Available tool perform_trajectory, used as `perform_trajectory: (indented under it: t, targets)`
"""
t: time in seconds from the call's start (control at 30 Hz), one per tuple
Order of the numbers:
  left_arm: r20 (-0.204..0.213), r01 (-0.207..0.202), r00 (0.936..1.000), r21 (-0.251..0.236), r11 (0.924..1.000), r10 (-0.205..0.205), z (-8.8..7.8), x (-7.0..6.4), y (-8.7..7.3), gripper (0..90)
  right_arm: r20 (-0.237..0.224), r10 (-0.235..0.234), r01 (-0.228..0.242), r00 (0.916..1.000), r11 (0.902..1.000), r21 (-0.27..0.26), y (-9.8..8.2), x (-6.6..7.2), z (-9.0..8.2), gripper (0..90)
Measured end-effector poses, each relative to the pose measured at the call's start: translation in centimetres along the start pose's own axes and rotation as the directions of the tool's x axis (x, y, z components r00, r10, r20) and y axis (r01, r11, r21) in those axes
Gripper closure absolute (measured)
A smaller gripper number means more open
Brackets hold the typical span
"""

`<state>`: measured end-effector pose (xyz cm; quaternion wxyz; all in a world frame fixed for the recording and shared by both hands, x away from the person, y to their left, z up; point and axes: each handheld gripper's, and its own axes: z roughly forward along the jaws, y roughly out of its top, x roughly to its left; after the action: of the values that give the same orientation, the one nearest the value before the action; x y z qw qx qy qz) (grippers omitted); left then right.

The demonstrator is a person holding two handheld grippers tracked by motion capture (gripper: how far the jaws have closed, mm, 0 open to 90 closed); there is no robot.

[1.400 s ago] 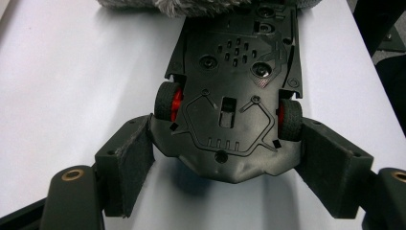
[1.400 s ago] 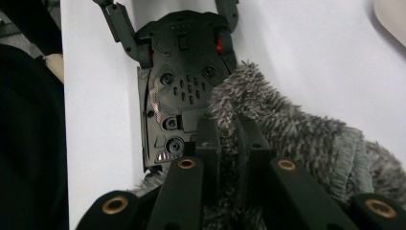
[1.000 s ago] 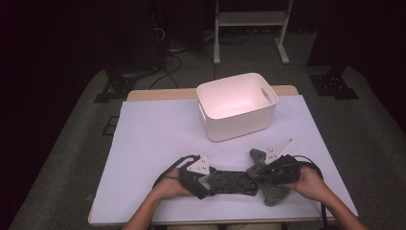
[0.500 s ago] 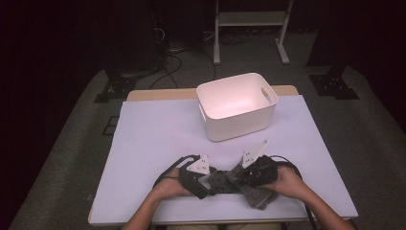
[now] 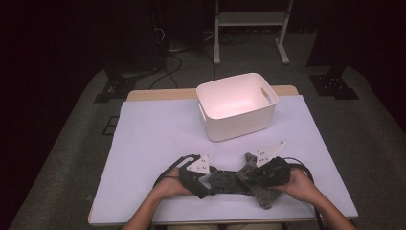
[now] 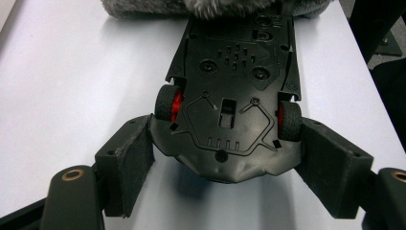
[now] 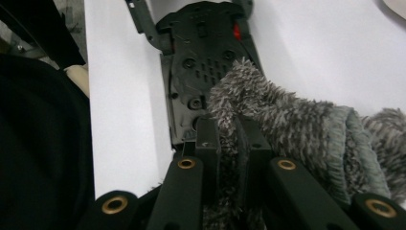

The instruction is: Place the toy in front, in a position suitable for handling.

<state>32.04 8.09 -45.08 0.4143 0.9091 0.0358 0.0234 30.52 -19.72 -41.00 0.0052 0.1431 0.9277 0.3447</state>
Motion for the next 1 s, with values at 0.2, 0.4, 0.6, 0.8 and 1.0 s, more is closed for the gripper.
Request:
perform_trajectory:
  t: [0.2, 0.4, 0.6, 0.8, 1.0]
  targets:
    - [0.002, 0.006, 1.0, 0.004, 1.0, -0.006, 0.0, 0.0, 0.0, 24.0, 0.005, -0.026, 0.026, 0.9997, 0.9996, 0.013, 2.1, -1.0, 1.3, 80.5]
    - [0.006, 0.008, 1.0, 0.004, 1.0, -0.008, 0.0, 0.1, 0.0, 24.0, 0.001, 0.01, -0.01, 0.9999, 0.9999, 0.008, 1.9, -1.9, 1.2, 80.3]
    - [0.021, 0.055, 0.9983, 0.002, 0.9985, -0.055, -0.1, 0.2, 0.2, 21.8, 0.005, -0.01, 0.01, 0.9999, 0.9999, 0.011, 1.5, -0.6, 1.1, 80.1]
    - [0.051, 0.11, 0.9928, -0.02, 0.9938, -0.108, -0.7, 0.7, 0.3, 19.2, -0.006, -0.01, 0.01, 0.9999, 0.9998, -0.02, 0.4, 0.4, 1.0, 80.3]
    - [0.098, 0.151, 0.9837, 0.005, 0.9885, -0.151, -0.8, 1.3, 0.5, 23.1, -0.013, -0.019, 0.018, 0.9997, 0.9988, -0.045, -0.1, 1.1, 0.9, 80.4]
